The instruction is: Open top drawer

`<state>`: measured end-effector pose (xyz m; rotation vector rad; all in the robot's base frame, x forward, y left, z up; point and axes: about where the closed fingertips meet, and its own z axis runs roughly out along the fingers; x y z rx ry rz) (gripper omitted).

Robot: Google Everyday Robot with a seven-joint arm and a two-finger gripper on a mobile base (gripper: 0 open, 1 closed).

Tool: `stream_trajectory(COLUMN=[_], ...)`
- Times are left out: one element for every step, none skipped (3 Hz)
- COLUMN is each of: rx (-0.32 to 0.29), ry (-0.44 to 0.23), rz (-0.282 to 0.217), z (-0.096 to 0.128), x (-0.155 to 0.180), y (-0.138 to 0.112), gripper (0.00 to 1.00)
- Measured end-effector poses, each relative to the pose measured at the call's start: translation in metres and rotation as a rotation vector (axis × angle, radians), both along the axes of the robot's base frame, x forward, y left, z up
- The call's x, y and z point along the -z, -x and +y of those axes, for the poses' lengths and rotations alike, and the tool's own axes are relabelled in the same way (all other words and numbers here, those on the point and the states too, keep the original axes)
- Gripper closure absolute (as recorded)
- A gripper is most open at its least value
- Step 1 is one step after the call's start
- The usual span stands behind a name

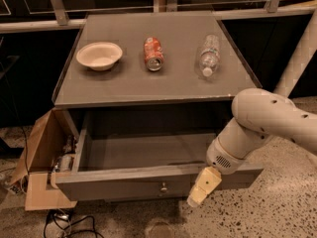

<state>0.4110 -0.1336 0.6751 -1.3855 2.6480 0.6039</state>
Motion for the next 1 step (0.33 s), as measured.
stream_trajectory(rx=[0.000], ry=[0.000], rz=[0.000], z=[0.0000], x=[0.0000], y=[0.0000], gripper=[0.00])
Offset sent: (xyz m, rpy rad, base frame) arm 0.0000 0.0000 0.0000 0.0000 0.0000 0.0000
